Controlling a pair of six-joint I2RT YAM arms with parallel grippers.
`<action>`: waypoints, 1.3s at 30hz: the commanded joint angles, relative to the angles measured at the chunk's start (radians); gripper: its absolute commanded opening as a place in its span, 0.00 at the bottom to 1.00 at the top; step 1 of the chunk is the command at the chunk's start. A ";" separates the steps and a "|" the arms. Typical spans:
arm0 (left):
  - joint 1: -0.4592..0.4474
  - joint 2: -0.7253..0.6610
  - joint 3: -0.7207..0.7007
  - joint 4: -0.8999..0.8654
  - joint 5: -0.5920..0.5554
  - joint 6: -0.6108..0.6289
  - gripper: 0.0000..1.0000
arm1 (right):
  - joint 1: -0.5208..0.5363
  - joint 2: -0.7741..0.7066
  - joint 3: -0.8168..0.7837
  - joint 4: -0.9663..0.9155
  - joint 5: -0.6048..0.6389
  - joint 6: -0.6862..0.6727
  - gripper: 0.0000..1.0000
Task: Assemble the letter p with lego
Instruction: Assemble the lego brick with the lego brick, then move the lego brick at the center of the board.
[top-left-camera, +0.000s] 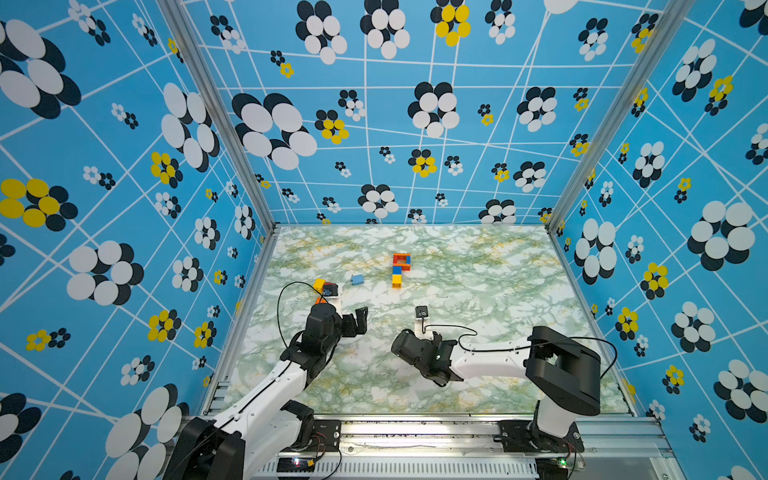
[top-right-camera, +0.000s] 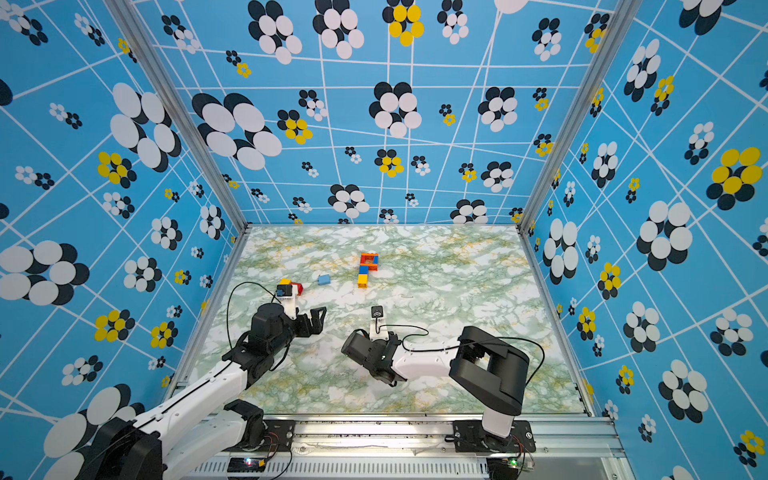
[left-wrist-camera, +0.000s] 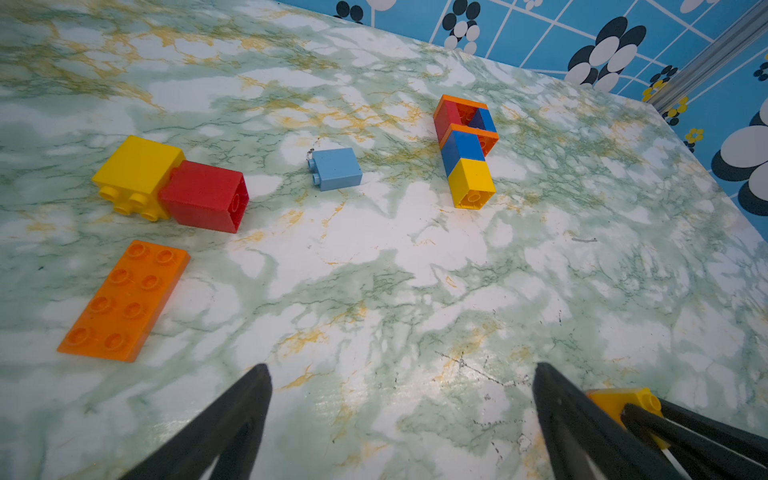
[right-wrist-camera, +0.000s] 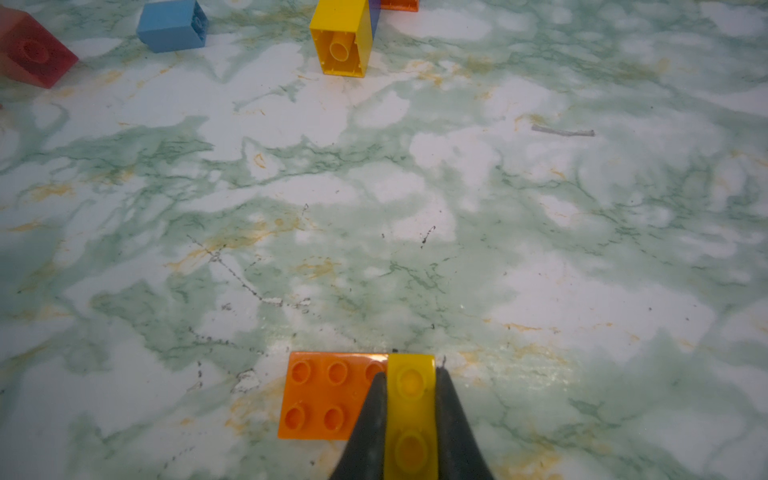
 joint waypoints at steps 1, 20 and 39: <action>0.008 0.048 0.022 -0.008 0.025 0.031 0.99 | -0.020 0.028 -0.078 -0.213 -0.131 0.020 0.00; -0.018 0.698 0.749 -0.584 -0.244 -0.148 0.96 | -0.032 -0.423 -0.248 -0.088 -0.116 -0.083 0.44; 0.023 1.138 1.169 -0.781 -0.278 -0.110 0.70 | -0.032 -1.033 -0.513 -0.158 -0.195 -0.121 0.53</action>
